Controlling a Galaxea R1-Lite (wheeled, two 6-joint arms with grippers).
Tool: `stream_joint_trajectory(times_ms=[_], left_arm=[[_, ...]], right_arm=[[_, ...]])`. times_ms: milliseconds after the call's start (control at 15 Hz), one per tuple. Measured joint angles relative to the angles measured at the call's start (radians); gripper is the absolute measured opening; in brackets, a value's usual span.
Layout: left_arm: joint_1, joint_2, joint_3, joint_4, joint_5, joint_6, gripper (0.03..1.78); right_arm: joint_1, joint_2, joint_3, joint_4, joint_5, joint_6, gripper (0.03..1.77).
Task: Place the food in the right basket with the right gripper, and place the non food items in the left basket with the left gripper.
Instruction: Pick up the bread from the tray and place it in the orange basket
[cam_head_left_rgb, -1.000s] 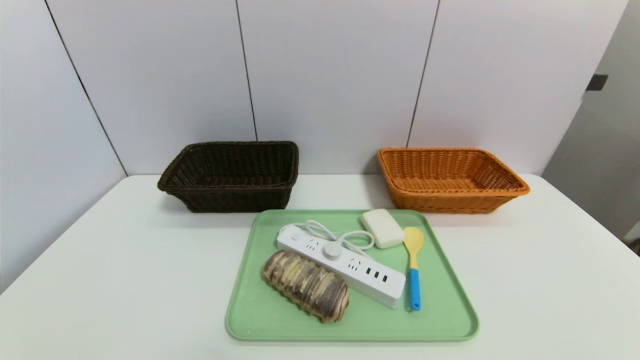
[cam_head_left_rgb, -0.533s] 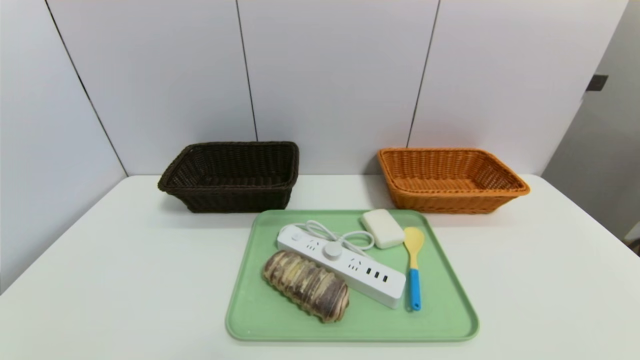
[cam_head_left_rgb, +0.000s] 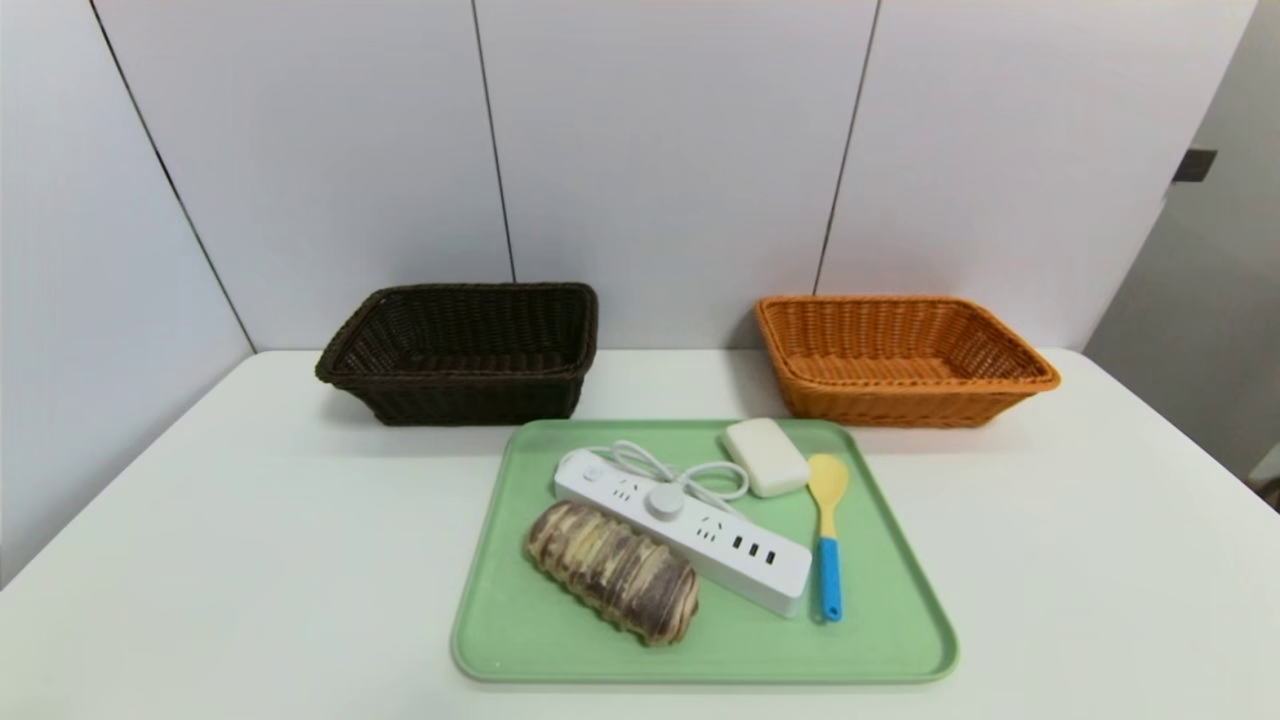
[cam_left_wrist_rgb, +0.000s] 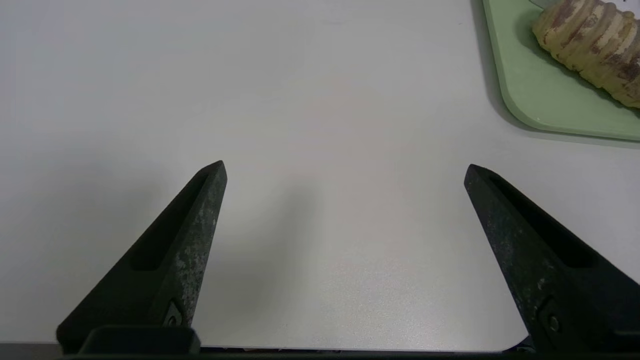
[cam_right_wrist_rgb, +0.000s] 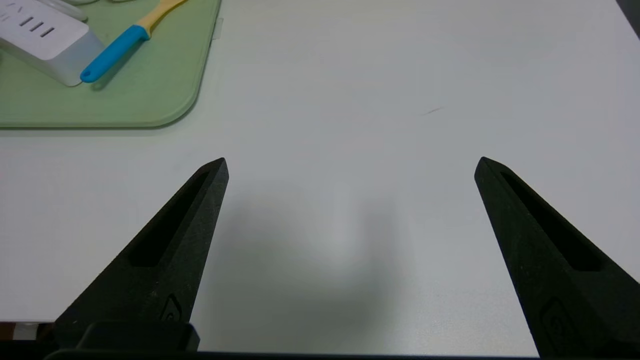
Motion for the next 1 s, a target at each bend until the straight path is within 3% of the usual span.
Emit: stream_joint_trajectory(times_ms=[333, 667, 1000], left_arm=[[0.001, 0.313, -0.11, -0.07, -0.009, -0.008, 1.69], [-0.004, 0.635, -0.456, 0.011, -0.012, -0.007, 1.69], [-0.13, 0.811, -0.635, 0.045, -0.034, -0.003, 1.69]], right_arm=[[0.002, 0.319, -0.217, 0.076, -0.001, 0.001, 1.7], [0.004, 0.651, -0.608, 0.223, 0.0, -0.006, 1.7], [0.085, 0.942, -0.837, 0.251, 0.01, -0.05, 1.7]])
